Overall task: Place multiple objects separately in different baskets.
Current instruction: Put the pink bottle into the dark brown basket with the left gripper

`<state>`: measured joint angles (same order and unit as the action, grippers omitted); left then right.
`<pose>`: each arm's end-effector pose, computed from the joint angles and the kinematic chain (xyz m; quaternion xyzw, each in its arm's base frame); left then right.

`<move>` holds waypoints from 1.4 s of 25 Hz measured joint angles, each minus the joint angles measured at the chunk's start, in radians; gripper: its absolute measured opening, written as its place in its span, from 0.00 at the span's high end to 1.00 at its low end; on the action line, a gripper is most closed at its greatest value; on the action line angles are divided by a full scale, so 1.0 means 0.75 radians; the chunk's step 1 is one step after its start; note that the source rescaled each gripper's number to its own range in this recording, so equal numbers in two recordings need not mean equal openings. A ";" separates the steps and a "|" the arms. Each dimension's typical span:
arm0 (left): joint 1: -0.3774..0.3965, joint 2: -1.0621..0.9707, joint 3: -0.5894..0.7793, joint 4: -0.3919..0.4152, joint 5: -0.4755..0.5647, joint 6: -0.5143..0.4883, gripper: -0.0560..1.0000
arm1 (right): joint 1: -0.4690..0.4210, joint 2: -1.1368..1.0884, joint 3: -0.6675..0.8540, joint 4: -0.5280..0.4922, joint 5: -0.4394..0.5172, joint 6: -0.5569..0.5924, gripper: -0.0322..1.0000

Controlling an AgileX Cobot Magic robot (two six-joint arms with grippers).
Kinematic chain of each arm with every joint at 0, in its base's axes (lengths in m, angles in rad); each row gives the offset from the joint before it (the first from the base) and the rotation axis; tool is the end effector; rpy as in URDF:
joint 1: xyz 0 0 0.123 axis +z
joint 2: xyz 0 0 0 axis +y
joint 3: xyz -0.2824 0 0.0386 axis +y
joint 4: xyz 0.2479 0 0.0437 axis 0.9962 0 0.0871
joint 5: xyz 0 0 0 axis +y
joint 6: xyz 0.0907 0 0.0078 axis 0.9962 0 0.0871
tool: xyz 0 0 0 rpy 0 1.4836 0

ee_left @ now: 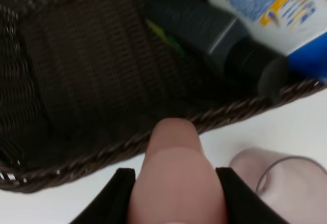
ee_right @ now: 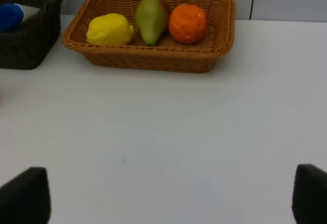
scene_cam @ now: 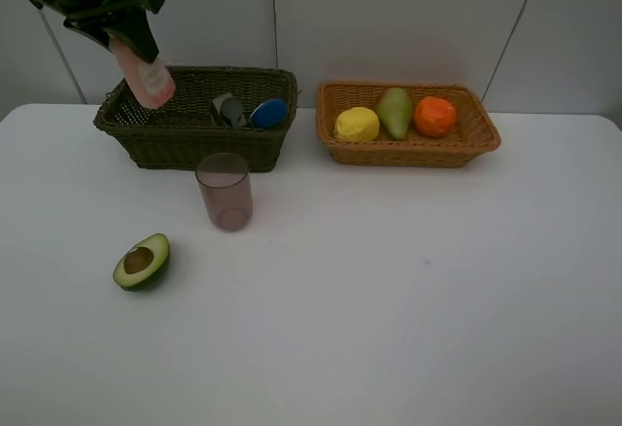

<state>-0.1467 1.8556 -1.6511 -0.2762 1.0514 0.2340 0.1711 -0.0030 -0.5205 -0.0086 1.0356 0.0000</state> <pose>0.3964 -0.0804 0.2948 0.1413 0.9612 -0.1220 0.2033 -0.0066 -0.0018 0.2849 -0.0716 0.8372 0.0420 0.5405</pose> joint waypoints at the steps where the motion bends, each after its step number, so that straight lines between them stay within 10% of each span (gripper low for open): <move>1: -0.008 0.000 -0.026 0.007 0.002 -0.005 0.53 | 0.000 0.000 0.000 0.000 0.000 0.000 0.00; 35: -0.030 0.314 -0.099 0.223 -0.351 0.017 0.53 | 0.000 0.000 0.004 0.000 0.000 0.000 0.00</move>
<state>-0.1691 2.0910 -1.7255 -0.1088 0.7884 0.2464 0.1711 -0.0030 -0.5173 -0.0086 1.0356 0.0000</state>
